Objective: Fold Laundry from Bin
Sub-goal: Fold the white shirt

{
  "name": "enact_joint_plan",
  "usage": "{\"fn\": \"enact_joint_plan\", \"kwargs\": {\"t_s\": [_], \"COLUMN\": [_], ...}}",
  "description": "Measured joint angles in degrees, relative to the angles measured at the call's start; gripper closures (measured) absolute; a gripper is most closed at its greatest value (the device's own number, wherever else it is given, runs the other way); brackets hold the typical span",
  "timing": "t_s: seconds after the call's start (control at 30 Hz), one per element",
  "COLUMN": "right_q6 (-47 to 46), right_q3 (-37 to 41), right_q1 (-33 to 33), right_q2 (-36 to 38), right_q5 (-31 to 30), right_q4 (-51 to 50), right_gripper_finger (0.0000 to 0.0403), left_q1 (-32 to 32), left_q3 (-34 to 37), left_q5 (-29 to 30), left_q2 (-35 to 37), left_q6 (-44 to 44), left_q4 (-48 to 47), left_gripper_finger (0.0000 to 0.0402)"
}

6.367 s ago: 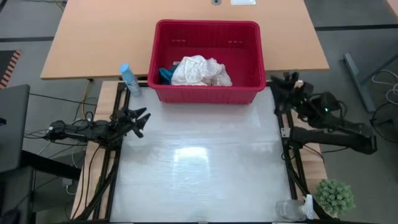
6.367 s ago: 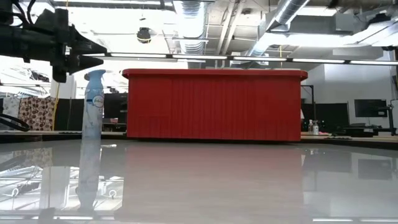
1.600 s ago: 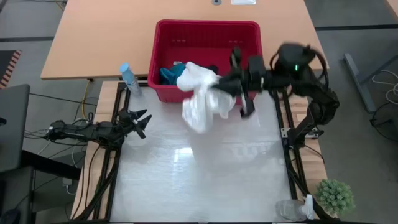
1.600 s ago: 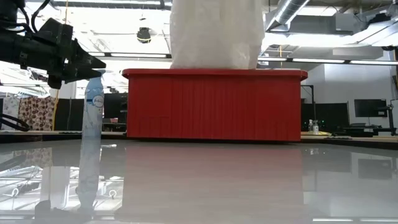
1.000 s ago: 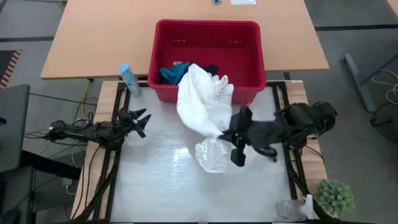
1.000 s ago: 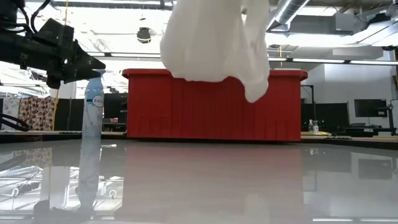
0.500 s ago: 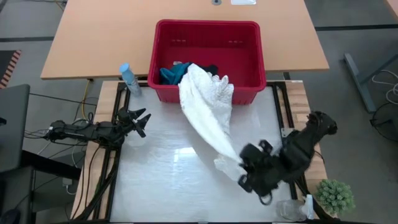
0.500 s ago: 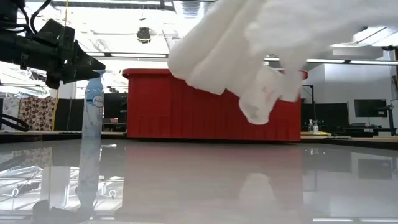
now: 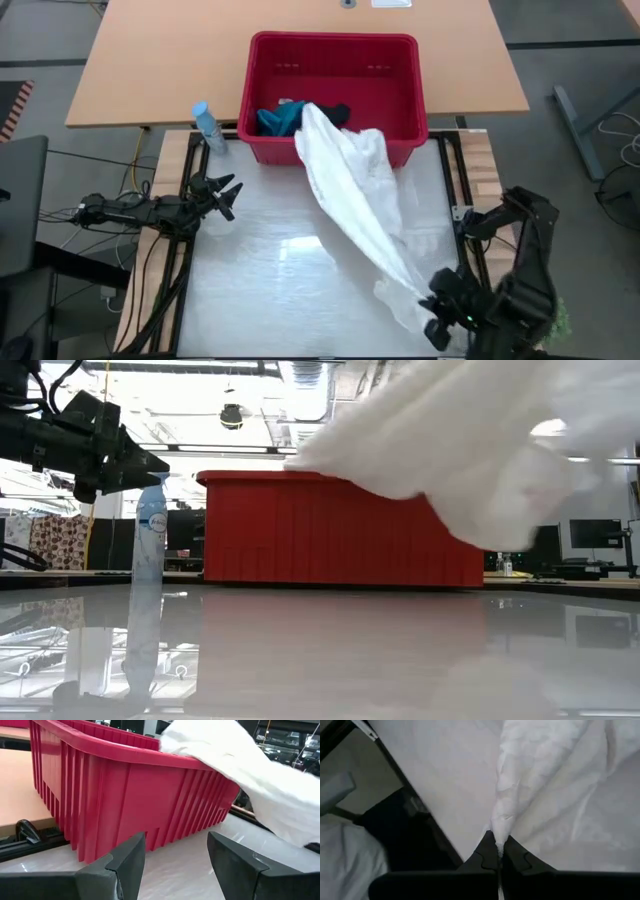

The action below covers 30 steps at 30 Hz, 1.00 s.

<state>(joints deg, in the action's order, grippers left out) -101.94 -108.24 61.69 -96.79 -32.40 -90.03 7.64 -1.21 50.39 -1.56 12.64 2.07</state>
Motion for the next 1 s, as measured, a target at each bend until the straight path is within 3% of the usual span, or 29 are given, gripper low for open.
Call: {"fn": "enact_joint_plan", "kwargs": {"t_s": [0.27,0.33,0.4,0.6,0.67,0.83,0.93,1.0], "right_q6": [-16.63,-17.4,-14.11,10.26,17.71,40.78,61.45,73.82], "right_q3": [2.07,2.07,2.16,1.39,1.39,2.14,5.33,8.26], "right_q1": [6.64,6.99,5.69,-6.15,-12.63,-30.97,-41.96,-48.03], "right_q2": [-0.02,0.05,0.28,1.7,1.78,1.92,1.87,1.81], "right_q5": [1.49,0.93,-4.08,-24.79,-27.16,-24.81,-15.35,-4.16], "right_q4": [0.06,0.06,0.1,0.17,1.13,12.25,30.32,43.72], "right_gripper_finger": [0.0381,0.0381,0.0381,0.038,0.0379,0.0378,0.0378,0.0378], "left_q1": [-0.02,-0.02,-0.02,-0.02,-0.02,-0.02,-0.02,-0.02], "left_q3": [0.05,0.09,0.09,0.09,0.09,0.09,0.09,0.09], "left_q5": [4.5,5.59,6.37,7.61,7.61,7.7,7.69,7.52], "left_q2": [0.0,0.0,0.0,0.0,0.0,0.0,0.0,0.0], "left_q6": [0.0,0.0,0.0,0.0,0.0,-0.09,-0.8,-0.83], "left_q4": [-0.17,-0.2,-0.18,0.24,0.26,0.36,0.37,0.37], "left_gripper_finger": [0.0198,0.0198,0.0198,0.0198,0.0198,0.0198,0.0198,0.0198]}}
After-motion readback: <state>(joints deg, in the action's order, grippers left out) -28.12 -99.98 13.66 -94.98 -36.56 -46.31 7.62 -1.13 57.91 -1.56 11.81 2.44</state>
